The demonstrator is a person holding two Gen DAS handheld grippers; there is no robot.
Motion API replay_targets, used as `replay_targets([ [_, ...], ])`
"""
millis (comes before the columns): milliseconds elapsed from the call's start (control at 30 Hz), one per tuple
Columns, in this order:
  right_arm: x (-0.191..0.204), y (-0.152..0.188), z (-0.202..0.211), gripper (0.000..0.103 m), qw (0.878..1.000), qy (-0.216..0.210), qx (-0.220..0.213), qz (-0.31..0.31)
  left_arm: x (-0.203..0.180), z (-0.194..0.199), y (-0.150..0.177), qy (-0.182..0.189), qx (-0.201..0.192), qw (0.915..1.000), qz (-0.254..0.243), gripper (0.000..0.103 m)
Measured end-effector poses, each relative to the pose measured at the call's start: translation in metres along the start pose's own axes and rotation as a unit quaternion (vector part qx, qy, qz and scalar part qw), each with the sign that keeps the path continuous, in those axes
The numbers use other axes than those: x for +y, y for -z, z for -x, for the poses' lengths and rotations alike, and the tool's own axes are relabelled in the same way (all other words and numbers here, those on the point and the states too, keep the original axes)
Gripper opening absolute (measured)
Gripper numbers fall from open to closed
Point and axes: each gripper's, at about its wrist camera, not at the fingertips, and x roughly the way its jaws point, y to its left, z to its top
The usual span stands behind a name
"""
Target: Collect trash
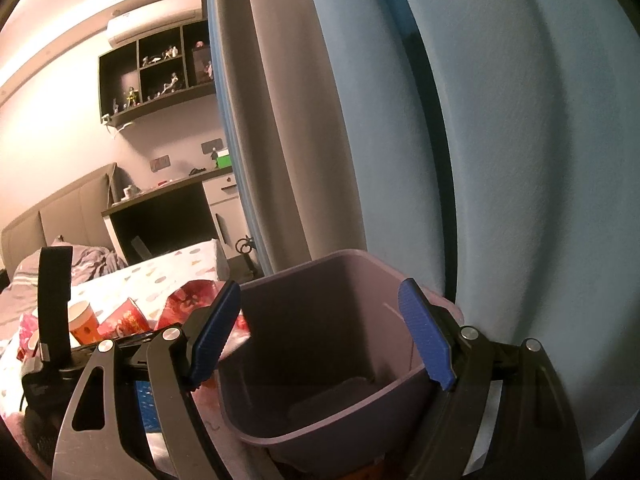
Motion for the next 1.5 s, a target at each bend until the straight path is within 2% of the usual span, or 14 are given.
replay_targets([
  [100, -0.001, 0.002, 0.001, 0.079, 1.000, 0.005, 0.001, -0.003, -0.014, 0.009, -0.003, -0.002, -0.025, 0.9996, -0.016, 0.000],
  [233, -0.003, 0.001, 0.003, 0.079, 1.000, 0.014, -0.004, -0.008, -0.039, 0.027, -0.012, 0.036, -0.054, 0.9974, -0.030, 0.000],
  [433, -0.008, -0.003, 0.011, 0.079, 0.999, 0.036, -0.019, -0.017, -0.064, 0.015, -0.009, 0.093, -0.038, 0.9939, -0.046, 0.004],
  [500, -0.010, -0.004, 0.013, 0.079, 0.999, 0.039, -0.021, -0.017, -0.068, 0.010, -0.005, 0.102, -0.027, 0.9929, -0.054, 0.021],
  [533, -0.011, -0.004, 0.014, 0.079, 0.999, 0.040, -0.022, -0.017, -0.069, 0.009, -0.003, 0.106, -0.023, 0.9925, -0.057, 0.043],
  [567, -0.012, -0.005, 0.014, 0.079, 0.999, 0.041, -0.022, -0.017, -0.069, 0.009, -0.001, 0.101, -0.025, 0.9929, -0.058, 0.057],
  [667, -0.011, -0.005, 0.015, 0.079, 0.999, 0.041, -0.025, -0.018, -0.062, 0.014, 0.004, 0.094, -0.030, 0.9940, -0.046, 0.068],
  [733, -0.009, -0.005, 0.016, 0.079, 0.999, 0.039, -0.027, -0.018, -0.055, 0.021, 0.003, 0.083, -0.033, 0.9955, -0.034, 0.070],
  [967, 0.001, 0.001, 0.019, 0.079, 0.999, 0.019, -0.032, -0.004, -0.033, 0.066, 0.015, -0.001, -0.072, 0.9973, -0.013, 0.080],
  [1033, 0.006, 0.004, 0.021, 0.079, 0.999, 0.009, -0.031, 0.004, -0.022, 0.082, 0.021, -0.033, -0.085, 0.9958, -0.006, 0.081],
  [1200, 0.027, 0.011, 0.029, 0.079, 0.999, -0.014, -0.030, 0.021, 0.003, 0.118, 0.036, -0.072, -0.105, 0.9918, 0.011, 0.082],
  [1300, 0.039, 0.017, 0.034, 0.080, 0.999, -0.035, -0.027, 0.029, 0.019, 0.137, 0.048, -0.108, -0.115, 0.9874, 0.013, 0.082],
  [1500, 0.074, 0.035, 0.036, 0.081, 0.996, -0.083, 0.002, 0.043, 0.061, 0.161, 0.073, -0.135, -0.110, 0.9841, 0.035, 0.082],
])
